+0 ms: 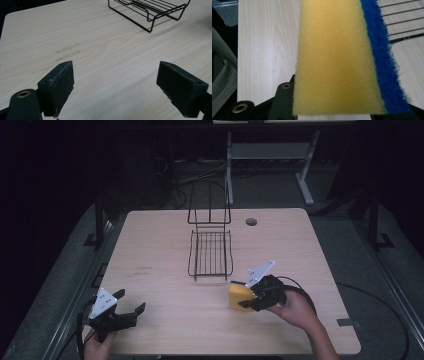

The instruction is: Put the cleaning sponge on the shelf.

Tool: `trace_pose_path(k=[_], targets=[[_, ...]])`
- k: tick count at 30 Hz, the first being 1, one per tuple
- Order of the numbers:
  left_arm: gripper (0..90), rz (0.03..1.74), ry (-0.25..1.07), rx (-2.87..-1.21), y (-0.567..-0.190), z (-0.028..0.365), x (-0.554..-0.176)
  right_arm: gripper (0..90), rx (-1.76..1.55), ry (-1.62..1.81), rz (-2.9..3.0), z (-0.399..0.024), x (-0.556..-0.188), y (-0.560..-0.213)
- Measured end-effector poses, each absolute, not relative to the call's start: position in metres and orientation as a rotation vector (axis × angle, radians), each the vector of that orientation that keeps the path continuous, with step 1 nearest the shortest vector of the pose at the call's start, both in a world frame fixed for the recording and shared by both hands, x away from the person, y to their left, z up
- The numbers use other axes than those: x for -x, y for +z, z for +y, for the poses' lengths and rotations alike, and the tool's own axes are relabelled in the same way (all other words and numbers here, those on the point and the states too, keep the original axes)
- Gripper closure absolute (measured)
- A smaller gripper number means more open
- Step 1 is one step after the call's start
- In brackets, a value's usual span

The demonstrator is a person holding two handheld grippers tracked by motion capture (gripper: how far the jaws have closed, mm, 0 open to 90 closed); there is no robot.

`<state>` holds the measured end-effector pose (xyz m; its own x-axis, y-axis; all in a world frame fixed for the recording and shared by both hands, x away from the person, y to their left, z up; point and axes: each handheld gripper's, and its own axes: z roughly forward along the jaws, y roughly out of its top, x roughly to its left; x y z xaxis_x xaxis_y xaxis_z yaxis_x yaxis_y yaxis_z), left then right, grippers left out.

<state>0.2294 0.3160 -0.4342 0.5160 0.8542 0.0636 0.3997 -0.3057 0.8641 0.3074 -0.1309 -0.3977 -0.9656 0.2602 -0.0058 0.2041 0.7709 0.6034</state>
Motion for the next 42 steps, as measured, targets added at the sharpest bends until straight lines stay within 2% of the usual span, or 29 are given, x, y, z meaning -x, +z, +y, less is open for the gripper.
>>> trace_pose_path(k=[12, 42], targets=[[13.8, 1.036, 0.675, -1.898, -0.434, 0.316, -0.229, 55.9, -0.325, 0.981, 2.856, -0.115, -0.33, -0.38], [13.8, 1.036, 0.673, -1.898, -0.434, 0.318, -0.229, 55.9, -0.304, 0.977, 2.859, -0.091, -0.375, -0.368]])
